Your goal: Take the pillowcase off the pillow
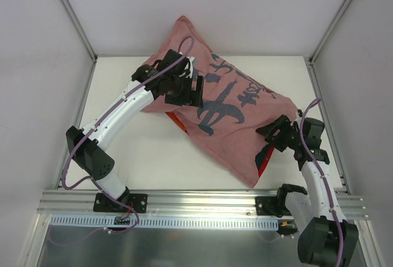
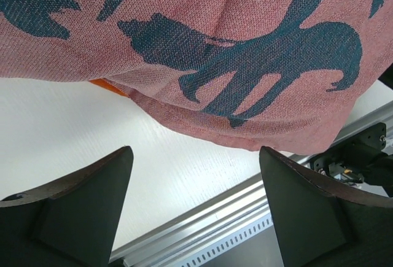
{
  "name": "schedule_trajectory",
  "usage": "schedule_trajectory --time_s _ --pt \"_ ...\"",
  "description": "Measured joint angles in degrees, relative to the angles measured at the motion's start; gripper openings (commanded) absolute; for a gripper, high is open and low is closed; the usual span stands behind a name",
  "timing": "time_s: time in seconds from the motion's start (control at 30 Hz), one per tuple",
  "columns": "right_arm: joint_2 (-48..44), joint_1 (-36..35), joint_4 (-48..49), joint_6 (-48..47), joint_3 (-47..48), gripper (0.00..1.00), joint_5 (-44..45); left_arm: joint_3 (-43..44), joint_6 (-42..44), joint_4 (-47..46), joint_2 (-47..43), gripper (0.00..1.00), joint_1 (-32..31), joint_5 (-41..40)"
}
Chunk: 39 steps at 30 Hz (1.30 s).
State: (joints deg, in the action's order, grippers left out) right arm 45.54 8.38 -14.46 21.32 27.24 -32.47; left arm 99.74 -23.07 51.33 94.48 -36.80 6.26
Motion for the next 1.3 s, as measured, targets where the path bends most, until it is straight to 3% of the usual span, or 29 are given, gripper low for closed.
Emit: schedule_trajectory --time_s 0.03,0.13,0.23,0.47,0.73,0.9,1.07,1.3 --pt "0.87 0.00 1.01 0.63 -0.20 0.42 -0.37 -0.28 0.00 0.00 -0.20 0.84 0.00 -0.24" --pt "1.36 -0.02 2.54 1.36 -0.15 0.14 -1.09 -0.70 -0.02 -0.11 -0.26 0.84 -0.07 -0.44" --pt "-1.25 -0.13 -0.07 0.44 1.18 0.05 -0.44 -1.49 0.00 -0.02 -0.31 0.84 -0.50 -0.63" --pt "-8.09 -0.48 -7.21 -2.43 8.13 0.01 0.92 -2.19 -0.02 -0.04 -0.31 0.83 -0.76 -0.79" --pt "-7.13 -5.84 -7.32 -1.77 9.99 0.04 1.03 -2.19 0.00 -0.07 0.02 0.84 -1.53 -0.76" --pt "-1.42 -14.32 -5.97 -0.66 14.97 0.03 4.22 -2.19 0.00 -0.07 0.09 0.84 -1.90 -0.76" --pt "9.86 -22.32 -3.19 0.42 21.29 0.01 9.62 -2.19 0.04 -0.04 0.33 0.84 -2.51 -0.74" --pt "24.48 -23.76 -1.77 2.78 28.28 0.01 12.35 -2.40 0.11 -0.83 0.33 0.84 -5.31 1.27"
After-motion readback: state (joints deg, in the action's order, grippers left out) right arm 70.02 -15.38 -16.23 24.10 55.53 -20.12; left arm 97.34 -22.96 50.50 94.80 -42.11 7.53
